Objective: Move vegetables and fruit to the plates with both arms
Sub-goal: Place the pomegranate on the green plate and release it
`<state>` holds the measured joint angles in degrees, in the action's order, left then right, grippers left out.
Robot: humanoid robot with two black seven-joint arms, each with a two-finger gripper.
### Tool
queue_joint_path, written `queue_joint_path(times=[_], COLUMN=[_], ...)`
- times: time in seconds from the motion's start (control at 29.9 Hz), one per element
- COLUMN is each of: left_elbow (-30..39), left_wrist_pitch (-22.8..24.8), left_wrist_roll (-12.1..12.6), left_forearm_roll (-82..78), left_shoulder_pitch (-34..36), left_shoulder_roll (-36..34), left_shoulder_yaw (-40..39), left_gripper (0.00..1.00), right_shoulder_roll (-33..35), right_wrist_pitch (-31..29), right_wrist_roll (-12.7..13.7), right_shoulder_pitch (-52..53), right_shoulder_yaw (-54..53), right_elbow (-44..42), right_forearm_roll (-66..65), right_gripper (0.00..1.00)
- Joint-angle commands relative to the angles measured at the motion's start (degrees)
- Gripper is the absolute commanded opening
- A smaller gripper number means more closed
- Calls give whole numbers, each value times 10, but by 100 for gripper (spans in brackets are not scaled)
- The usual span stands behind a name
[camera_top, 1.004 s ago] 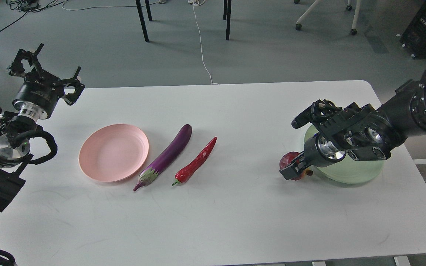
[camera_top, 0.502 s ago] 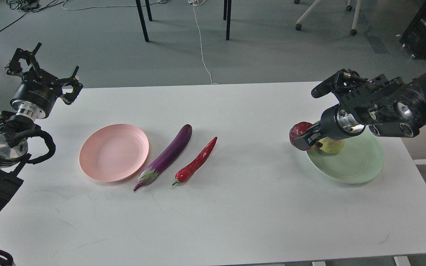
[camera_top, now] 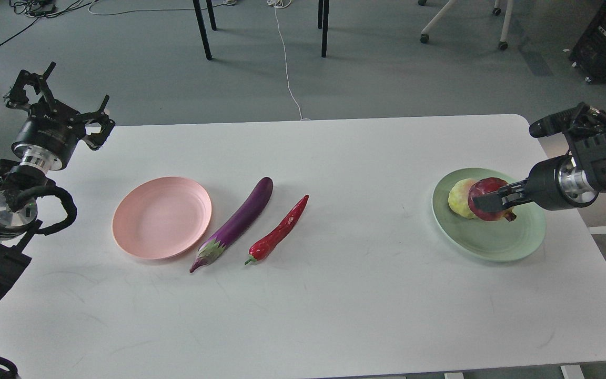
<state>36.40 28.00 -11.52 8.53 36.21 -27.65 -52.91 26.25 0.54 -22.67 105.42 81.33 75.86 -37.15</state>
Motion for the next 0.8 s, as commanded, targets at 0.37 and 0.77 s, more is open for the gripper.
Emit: queue_joint_path(times=[0.37,0.77], left_elbow=[-3,-3], left_wrist_pitch=[0,0], left_wrist_roll=[0,1], left_forearm_roll=[0,0], left_shoulder_pitch=[0,0], left_shoulder_roll=[0,-12], left_shoulder_yaw=[-1,-1], left_gripper=[98,98], right_shoulder_roll=[1,27], right_wrist_pitch=[8,44], right_wrist_roll=[0,-1], right_shoulder_pitch=[-54,-58], right_shoulder_yaw=[8,-1], right_elbow=[3,-10], right_forearm_roll=[-15,-12], right_gripper=[79,95])
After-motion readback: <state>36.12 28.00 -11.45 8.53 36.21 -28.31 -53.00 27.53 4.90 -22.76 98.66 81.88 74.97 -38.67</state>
